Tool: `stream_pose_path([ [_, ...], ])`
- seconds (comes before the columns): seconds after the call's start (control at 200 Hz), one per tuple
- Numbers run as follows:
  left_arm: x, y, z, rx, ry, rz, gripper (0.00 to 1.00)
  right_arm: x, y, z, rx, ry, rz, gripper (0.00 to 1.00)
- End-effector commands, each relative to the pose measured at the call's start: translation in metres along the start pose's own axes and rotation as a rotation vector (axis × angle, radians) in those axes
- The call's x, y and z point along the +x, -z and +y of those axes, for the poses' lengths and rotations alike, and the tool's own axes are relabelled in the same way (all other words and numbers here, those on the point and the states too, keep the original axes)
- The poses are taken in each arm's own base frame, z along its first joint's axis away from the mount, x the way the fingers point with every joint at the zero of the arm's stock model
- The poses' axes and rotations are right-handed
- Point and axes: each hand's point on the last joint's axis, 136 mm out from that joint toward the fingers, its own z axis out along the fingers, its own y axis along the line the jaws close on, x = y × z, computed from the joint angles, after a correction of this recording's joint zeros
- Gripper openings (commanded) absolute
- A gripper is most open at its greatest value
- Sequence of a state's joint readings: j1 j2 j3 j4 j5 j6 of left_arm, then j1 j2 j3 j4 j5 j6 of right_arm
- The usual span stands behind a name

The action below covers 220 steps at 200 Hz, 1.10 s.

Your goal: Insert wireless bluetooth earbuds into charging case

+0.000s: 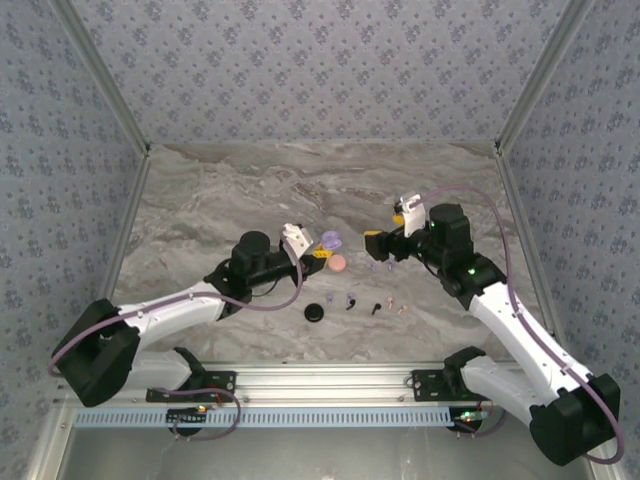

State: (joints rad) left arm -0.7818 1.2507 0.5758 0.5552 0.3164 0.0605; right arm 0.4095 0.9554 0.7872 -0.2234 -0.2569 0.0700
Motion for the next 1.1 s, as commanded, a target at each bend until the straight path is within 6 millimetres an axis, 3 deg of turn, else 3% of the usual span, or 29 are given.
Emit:
stream_pose_path([
  [0.0, -0.031, 0.012, -0.004, -0.009, -0.073, -0.097, 0.00, 0.039, 0.005, -0.019, 0.117, -0.180, 0.192, 0.86],
  [0.125, -0.039, 0.022, -0.006, -0.015, -0.091, -0.115, 0.00, 0.063, 0.002, -0.020, 0.133, -0.242, 0.322, 0.79],
  [0.385, -0.051, 0.036, -0.011, -0.013, -0.113, -0.153, 0.00, 0.105, -0.015, -0.034, 0.253, -0.196, 0.612, 0.66],
  [0.605, -0.058, 0.046, -0.014, -0.010, -0.126, -0.180, 0.00, 0.117, -0.046, -0.042, 0.302, -0.134, 0.752, 0.54],
  [0.78, -0.062, 0.050, -0.017, -0.004, -0.129, -0.194, 0.00, 0.131, -0.071, -0.041, 0.315, -0.072, 0.841, 0.52],
  [0.82, -0.062, 0.051, -0.017, -0.002, -0.130, -0.195, 0.00, 0.123, -0.081, -0.040, 0.313, -0.059, 0.831, 0.51],
  [1.094, -0.064, 0.054, -0.018, -0.006, -0.132, -0.197, 0.00, 0.142, -0.110, -0.043, 0.325, -0.009, 0.929, 0.49],
])
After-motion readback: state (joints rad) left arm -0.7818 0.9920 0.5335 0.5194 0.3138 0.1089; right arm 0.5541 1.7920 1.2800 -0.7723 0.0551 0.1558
